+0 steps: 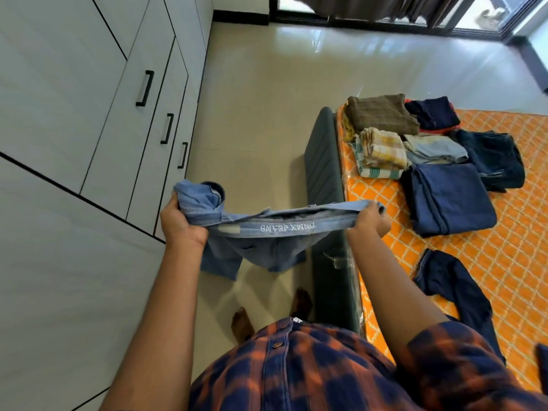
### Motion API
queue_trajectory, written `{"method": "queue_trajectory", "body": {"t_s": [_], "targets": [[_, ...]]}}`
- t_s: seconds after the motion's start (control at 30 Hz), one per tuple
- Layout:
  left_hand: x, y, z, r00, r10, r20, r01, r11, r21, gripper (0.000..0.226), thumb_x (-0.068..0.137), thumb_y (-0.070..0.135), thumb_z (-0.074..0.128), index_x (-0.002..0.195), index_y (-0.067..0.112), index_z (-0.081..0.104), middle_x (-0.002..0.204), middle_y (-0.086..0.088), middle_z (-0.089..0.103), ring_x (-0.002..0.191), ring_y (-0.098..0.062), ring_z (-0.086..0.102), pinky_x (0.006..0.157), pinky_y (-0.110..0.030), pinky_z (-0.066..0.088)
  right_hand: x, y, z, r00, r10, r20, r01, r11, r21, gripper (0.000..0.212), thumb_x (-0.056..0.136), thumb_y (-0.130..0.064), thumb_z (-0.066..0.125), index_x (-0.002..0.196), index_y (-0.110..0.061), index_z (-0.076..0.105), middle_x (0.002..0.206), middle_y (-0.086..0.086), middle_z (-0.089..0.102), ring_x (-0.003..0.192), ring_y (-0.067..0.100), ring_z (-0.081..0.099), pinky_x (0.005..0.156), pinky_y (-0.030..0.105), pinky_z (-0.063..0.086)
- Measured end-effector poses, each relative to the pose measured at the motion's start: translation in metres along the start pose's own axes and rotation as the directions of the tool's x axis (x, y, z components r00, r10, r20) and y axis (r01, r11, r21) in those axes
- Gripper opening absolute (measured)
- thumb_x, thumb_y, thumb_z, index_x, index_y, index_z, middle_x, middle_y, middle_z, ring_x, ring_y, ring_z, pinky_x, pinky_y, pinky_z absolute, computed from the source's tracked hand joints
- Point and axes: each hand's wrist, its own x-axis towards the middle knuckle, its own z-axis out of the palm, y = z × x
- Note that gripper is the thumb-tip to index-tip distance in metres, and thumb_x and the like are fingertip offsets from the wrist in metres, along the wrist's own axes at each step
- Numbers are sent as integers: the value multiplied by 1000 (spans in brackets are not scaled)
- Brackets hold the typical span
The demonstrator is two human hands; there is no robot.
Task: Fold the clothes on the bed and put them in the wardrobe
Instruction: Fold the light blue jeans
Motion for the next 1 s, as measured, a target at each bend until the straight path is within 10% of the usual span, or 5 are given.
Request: {"method": "queue_trajectory", "body": {"t_s": [0.1, 0.17, 0.23, 0.33, 1.0], "targets": [[0, 2, 21, 1000, 14, -20, -14, 1000, 1, 36, 106, 31, 45, 122, 6, 65, 111, -14, 68, 104, -31, 65, 87, -44, 56, 11, 12, -10, 935, -336, 114, 353, 851, -389, 60, 86, -21, 74, 141, -25, 48, 125, 3, 57, 111, 24, 57, 89, 37, 50], [-2, 2, 37, 999, 29, -38, -30, 1000, -3, 40, 106, 32, 47, 132, 6, 62, 126, -16, 66, 113, -31, 64, 103, -46, 51, 9, 29, -16, 688, -585, 430, 724, 507, -468, 60, 79, -20, 75, 136, -26, 55, 128, 1, 58, 119, 21, 54, 100, 38, 47], [-4, -3, 50, 999, 22, -39, -21, 1000, 4, 37, 105, 31, 48, 129, 6, 63, 132, -17, 64, 119, -33, 63, 106, -47, 48, -8, 47, -6, 373, -541, 754, 925, 278, -259, 60, 75, -17, 75, 134, -22, 60, 130, -2, 60, 121, 17, 54, 105, 35, 44], [-15, -14, 64, 999, 18, -38, -17, 1000, 7, 27, 103, 28, 52, 103, 8, 69, 125, -16, 68, 112, -31, 66, 104, -46, 51, -55, 62, 26, 175, -280, 944, 949, 303, -86, 68, 78, -16, 74, 142, -24, 54, 138, -1, 60, 127, 16, 52, 108, 28, 38], [-44, 10, 106, 935, 250, -252, -261, 965, -9, 26, 108, 28, 39, 128, 16, 50, 114, -5, 58, 101, -25, 64, 83, -36, 58, -95, 94, 13, 26, -457, 889, 998, 61, 2, 44, 96, -21, 54, 140, -26, 55, 107, -1, 71, 90, 28, 65, 72, 37, 50]]}}
